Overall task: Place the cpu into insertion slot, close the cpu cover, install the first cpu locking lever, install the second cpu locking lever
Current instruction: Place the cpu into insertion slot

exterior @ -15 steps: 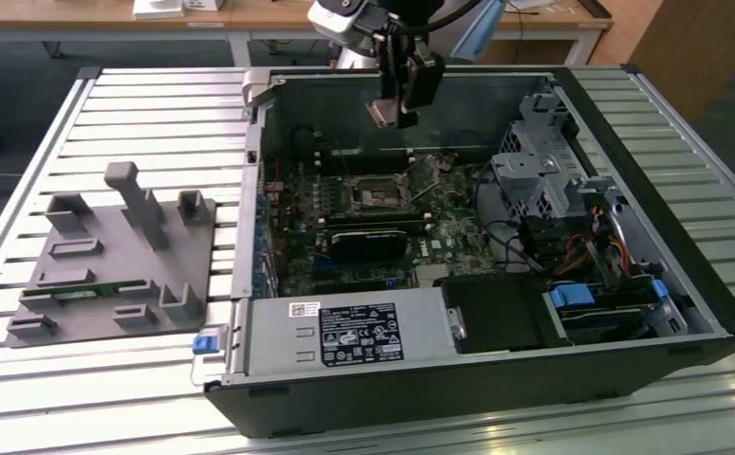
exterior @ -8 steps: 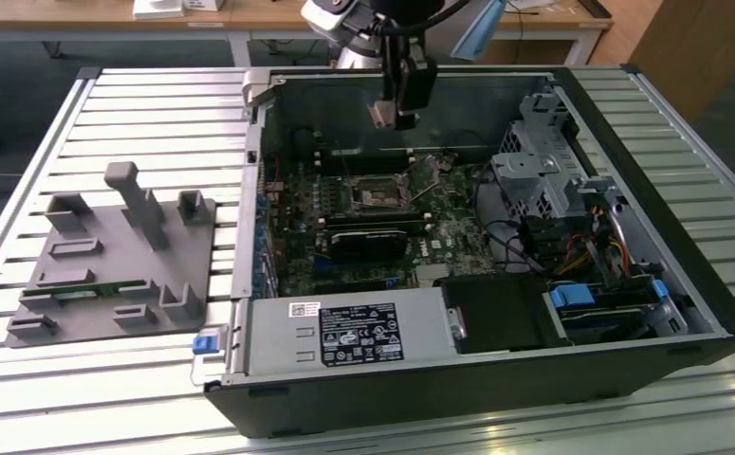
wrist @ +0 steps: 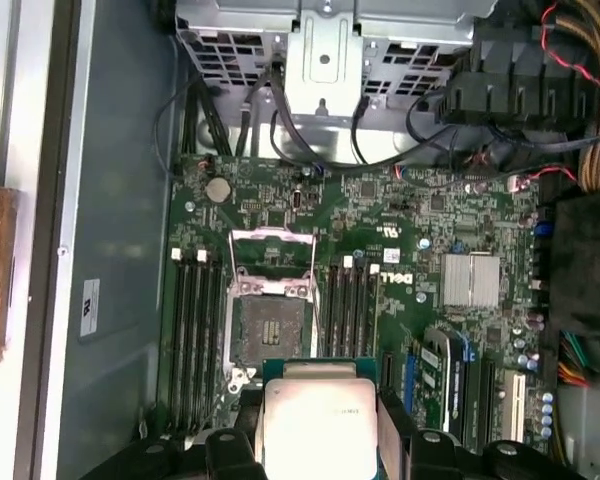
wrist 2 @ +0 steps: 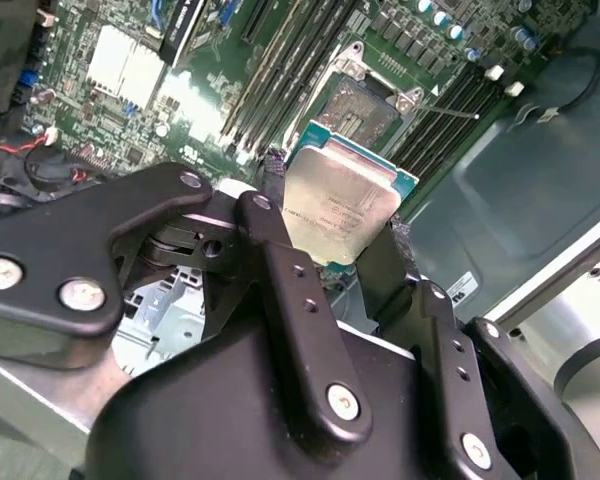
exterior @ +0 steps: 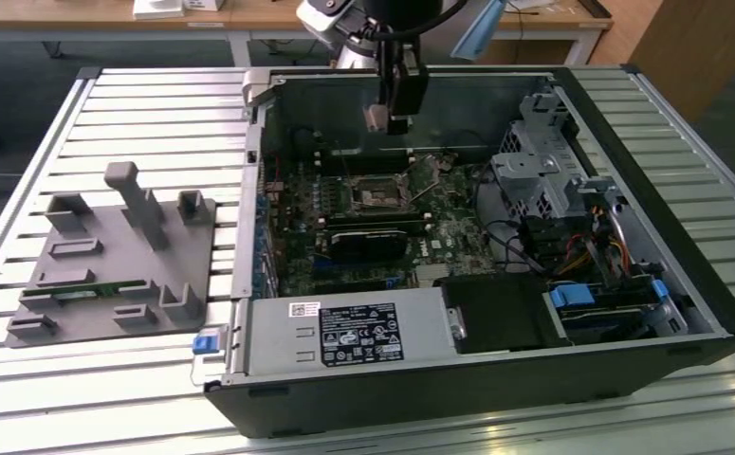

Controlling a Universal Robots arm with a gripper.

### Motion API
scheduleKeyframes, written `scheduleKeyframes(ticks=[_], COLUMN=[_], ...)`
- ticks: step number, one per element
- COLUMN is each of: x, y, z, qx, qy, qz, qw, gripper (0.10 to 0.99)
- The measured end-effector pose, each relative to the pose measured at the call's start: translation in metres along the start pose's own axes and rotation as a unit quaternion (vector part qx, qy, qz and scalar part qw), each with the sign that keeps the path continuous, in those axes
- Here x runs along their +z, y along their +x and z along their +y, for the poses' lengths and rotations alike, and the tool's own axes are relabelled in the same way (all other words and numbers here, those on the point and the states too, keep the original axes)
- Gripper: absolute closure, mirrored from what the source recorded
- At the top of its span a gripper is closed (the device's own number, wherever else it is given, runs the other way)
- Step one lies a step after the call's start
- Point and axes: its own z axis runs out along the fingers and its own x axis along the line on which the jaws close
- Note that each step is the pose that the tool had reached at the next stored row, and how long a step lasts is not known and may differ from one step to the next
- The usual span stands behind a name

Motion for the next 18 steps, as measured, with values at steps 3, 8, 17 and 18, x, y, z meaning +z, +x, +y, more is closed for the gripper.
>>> scheduleKeyframes(ticks=[3,8,17,18], x=[0.0032,0.0096,0.0235,0.0246], y=[0.0000,-0.0002,-0.0002,-0.0002], z=[-0.0001,-0.0003,-0.0009,-0.0009], qx=[0.002,0.003,0.003,0.003], qy=[0.0000,-0.0034,-0.0066,-0.0066], qz=[-0.0001,-0.0002,-0.0002,-0.0005], qw=[1.0000,1.0000,1.0000,1.0000], gripper=[0.553,0.553,0.553,0.553])
